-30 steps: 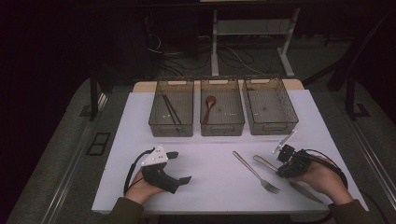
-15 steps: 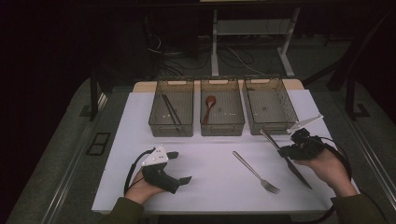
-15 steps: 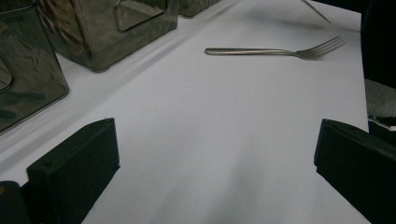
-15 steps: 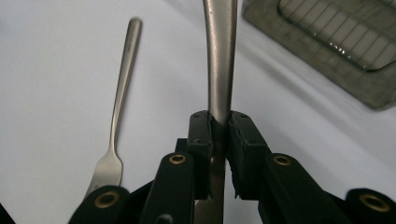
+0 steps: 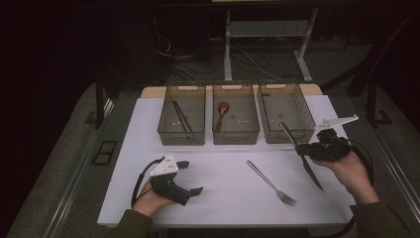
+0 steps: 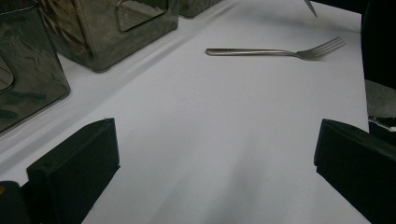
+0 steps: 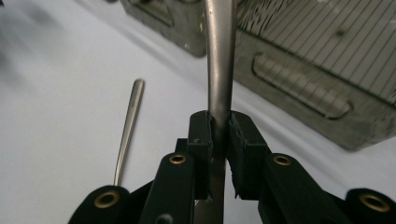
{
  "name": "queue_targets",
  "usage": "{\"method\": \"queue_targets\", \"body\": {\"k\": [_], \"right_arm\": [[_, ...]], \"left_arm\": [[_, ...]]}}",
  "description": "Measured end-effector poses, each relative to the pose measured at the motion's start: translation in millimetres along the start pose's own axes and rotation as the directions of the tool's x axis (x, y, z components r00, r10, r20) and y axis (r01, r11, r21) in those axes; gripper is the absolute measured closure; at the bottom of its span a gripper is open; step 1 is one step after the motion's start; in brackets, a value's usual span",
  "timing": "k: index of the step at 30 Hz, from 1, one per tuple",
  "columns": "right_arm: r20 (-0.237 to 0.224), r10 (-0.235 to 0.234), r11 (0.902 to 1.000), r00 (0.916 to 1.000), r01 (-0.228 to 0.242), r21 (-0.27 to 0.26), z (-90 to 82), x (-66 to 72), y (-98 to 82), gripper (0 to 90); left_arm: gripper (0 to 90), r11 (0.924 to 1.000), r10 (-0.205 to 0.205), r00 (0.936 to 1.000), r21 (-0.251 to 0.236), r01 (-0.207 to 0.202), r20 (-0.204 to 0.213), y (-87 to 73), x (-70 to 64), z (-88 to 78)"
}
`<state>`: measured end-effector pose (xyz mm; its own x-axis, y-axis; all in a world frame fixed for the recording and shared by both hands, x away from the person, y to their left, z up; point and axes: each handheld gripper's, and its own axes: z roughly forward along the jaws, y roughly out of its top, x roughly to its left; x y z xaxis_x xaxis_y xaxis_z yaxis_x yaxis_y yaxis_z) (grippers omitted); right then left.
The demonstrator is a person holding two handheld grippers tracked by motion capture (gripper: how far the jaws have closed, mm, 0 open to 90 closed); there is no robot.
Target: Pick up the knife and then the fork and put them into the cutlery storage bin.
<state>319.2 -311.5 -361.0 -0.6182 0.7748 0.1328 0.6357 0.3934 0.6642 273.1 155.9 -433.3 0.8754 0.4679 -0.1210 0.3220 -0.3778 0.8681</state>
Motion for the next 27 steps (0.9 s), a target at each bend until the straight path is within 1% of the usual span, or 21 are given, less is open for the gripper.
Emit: {"method": "queue_targets", "body": {"k": [4, 8, 11, 14, 17, 19, 20, 22, 24, 27], "right_arm": [[-0.005, 0.014, 0.9984, 0.9999, -0.015, -0.054, -2.6, -2.4, 2.5, 78.5], [-0.004, 0.024, 0.9945, 0.9997, -0.024, -0.102, -6.7, -4.8, 6.9, 78.5], [0.007, 0.023, 0.9901, 0.9997, -0.022, -0.138, -9.9, -8.3, 12.6, 78.5], [0.02, 0.028, 0.9869, 0.9994, -0.024, -0.159, -12.1, -12.8, 19.0, 78.5], [0.032, 0.037, 0.9828, 0.9988, -0.031, -0.182, -13.1, -17.4, 27.4, 78.5], [0.043, 0.035, 0.9792, 0.9985, -0.026, -0.201, -13.5, -20.5, 35.2, 78.5], [0.042, 0.041, 0.9783, 0.9983, -0.032, -0.205, -14.0, -21.8, 39.3, 78.5], [0.052, 0.035, 0.9759, 0.998, -0.023, -0.217, -14.7, -23.8, 46.8, 78.5], [0.054, 0.045, 0.9723, 0.9975, -0.032, -0.232, -15.1, -26.9, 56.4, 78.5], [0.061, 0.045, 0.9675, 0.9971, -0.028, -0.251, -14.2, -31.0, 67.5, 78.5]], "left_arm": [[0.0, 1.0, 0.0, 1.0, -0.004, 0.0, -0.002, 0.2, -0.2, 0.0], [0.0, 1.0, -0.002, 1.0, -0.007, 0.002, -0.004, 0.3, 0.1, -0.4], [0.0, 1.0, -0.003, 1.0, -0.008, 0.003, -0.002, 0.5, 0.4, -0.3], [0.0, 0.9999, -0.003, 1.0, -0.01, 0.003, -0.003, 0.6, 0.2, -0.3], [0.0, 0.9999, -0.006, 1.0, -0.013, 0.006, -0.001, 0.7, 0.9, -1.0], [0.0, 0.9998, -0.008, 1.0, -0.017, 0.008, 0.001, 0.8, 1.0, -0.8], [0.0, 0.9999, -0.008, 1.0, -0.015, 0.008, 0.002, 0.7, 1.0, -0.7], [0.0, 0.9998, -0.008, 1.0, -0.016, 0.008, 0.003, 0.6, 1.0, -0.6], [0.0, 0.9998, -0.009, 1.0, -0.017, 0.009, 0.002, 0.6, 1.0, -0.7], [0.0, 0.9998, -0.011, 0.9999, -0.019, 0.011, 0.002, 0.5, 0.8, -0.7]]}}
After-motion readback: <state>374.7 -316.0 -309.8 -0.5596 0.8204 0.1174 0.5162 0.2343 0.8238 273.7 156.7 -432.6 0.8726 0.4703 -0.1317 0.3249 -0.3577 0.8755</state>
